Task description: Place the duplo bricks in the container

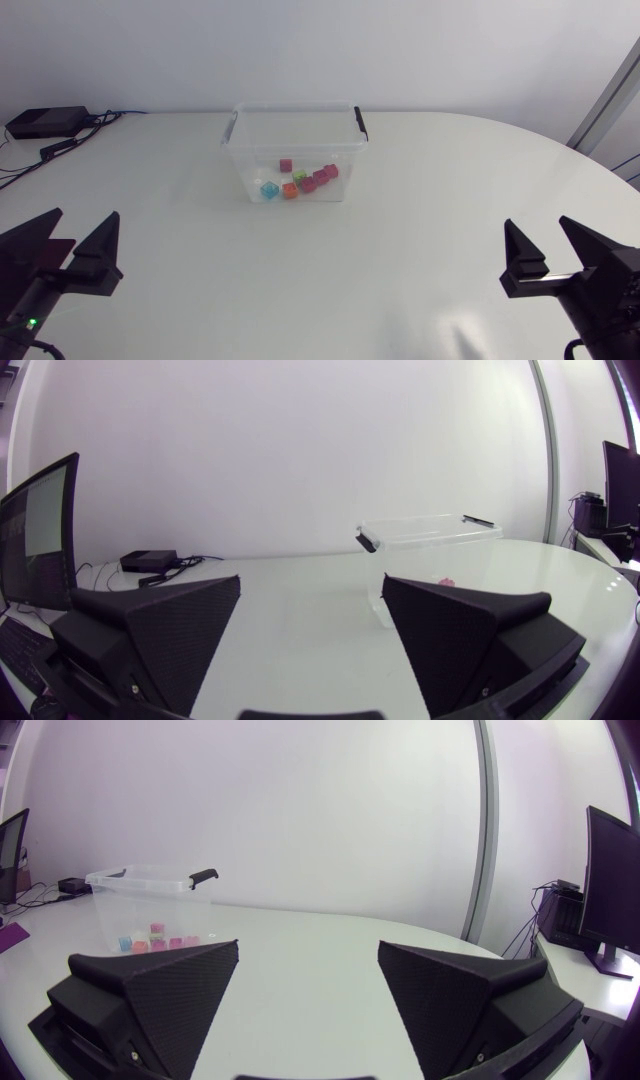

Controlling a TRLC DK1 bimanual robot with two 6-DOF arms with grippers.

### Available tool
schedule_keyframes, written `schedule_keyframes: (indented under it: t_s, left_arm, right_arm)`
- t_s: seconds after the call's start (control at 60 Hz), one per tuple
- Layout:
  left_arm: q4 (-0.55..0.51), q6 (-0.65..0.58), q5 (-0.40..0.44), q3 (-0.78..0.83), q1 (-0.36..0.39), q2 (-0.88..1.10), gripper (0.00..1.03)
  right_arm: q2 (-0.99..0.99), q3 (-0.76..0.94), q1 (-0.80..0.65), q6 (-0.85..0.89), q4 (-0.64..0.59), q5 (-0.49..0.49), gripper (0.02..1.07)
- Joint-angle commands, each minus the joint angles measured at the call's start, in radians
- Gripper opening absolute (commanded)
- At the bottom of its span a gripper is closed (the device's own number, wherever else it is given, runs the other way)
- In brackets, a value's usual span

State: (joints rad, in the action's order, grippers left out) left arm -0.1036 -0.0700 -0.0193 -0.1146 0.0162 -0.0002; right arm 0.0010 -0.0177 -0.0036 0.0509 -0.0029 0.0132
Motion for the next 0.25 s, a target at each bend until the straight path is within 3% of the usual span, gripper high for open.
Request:
schedule_keyframes:
  t_s: [0.0, 0.233]
  left_arm:
    - [0.047, 0.045, 0.013, 0.058, -0.011, -0.002, 1.00]
    - [0.104, 0.070, 0.019, 0.115, -0.016, 0.000, 1.00]
  right_arm:
    - [-0.002, 0.018, 0.002, -0.034, 0.002, -0.009, 1.03]
    - [-0.001, 0.018, 0.004, -0.051, 0.003, -0.013, 1.03]
